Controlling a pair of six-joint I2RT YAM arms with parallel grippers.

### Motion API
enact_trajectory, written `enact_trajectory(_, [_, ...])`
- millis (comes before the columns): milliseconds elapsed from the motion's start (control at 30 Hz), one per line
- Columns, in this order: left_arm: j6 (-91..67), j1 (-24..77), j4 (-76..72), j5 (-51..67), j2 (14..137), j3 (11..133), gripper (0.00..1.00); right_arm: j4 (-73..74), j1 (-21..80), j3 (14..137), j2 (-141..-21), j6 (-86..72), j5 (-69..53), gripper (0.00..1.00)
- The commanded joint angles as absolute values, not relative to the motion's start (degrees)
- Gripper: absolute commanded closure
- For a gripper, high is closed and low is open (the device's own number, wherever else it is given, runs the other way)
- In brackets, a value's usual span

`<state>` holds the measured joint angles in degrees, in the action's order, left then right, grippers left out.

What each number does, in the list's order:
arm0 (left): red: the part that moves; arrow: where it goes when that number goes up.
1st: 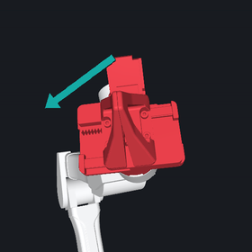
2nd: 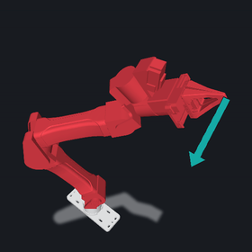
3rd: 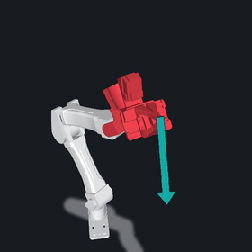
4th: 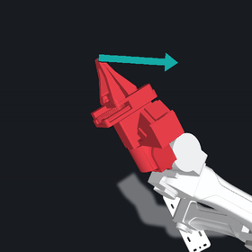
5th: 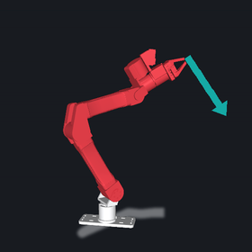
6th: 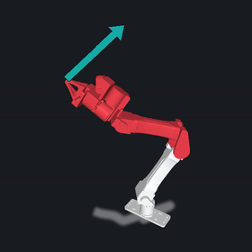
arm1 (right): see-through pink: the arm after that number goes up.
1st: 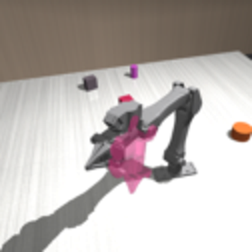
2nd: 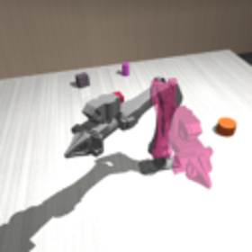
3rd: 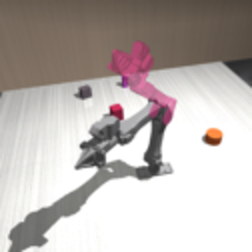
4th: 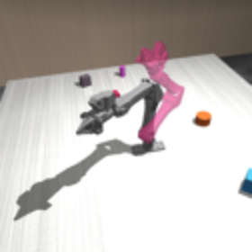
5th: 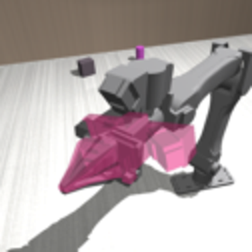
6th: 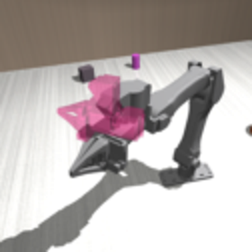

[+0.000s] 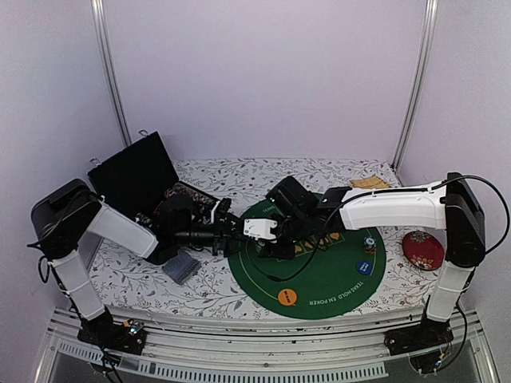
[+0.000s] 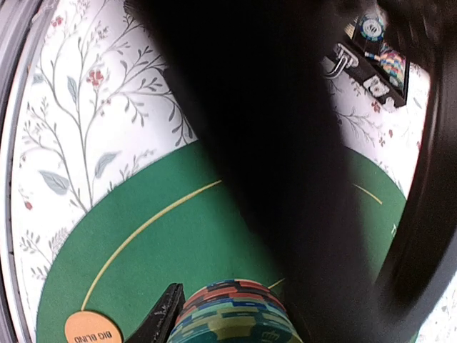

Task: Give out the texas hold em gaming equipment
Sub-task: Pass from the left arm to the right, then place the poker chips pile in the big blind area.

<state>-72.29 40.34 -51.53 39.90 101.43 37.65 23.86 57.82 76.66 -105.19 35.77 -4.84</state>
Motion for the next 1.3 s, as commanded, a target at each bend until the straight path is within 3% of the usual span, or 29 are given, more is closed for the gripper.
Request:
enact_trajectory(0, [-69.88, 36.25, -48.49, 38.07, 95.99, 33.61, 0.24, 27.04, 58.25, 77.83, -104.41, 35.13, -6.48, 0.98])
enact_trajectory(100, [-65.34, 32.66, -41.26, 36.11, 89.7, 32.45, 0.24, 28.79, 58.93, 77.47, -104.69, 32.98, -7.33, 0.97])
enact_trajectory(167, [-58.42, 30.81, -27.77, 33.24, 84.47, 34.87, 0.22, 29.33, 60.29, 76.51, -105.23, 31.94, -7.22, 0.98])
enact_trajectory(267, [-48.19, 28.28, -9.83, 24.62, 76.92, 40.36, 0.18, 28.59, 61.92, 74.47, -105.72, 30.08, -7.94, 0.97])
enact_trajectory(500, [-36.87, 21.7, 11.97, 6.32, 62.98, 46.56, 0.15, 24.9, 63.44, 75.09, -109.05, 24.81, -10.54, 0.97])
enact_trajectory(767, [-32.69, 21.51, 21.75, 0.86, 58.1, 49.29, 0.14, 25.16, 63.54, 74.69, -112.91, 22.51, -10.75, 0.97])
enact_trajectory(1267, [-31.41, 21.45, 21.8, 1.3, 58.45, 50.36, 0.13, 23.83, 63.13, 76.72, -118.47, 23.05, -11.14, 0.92])
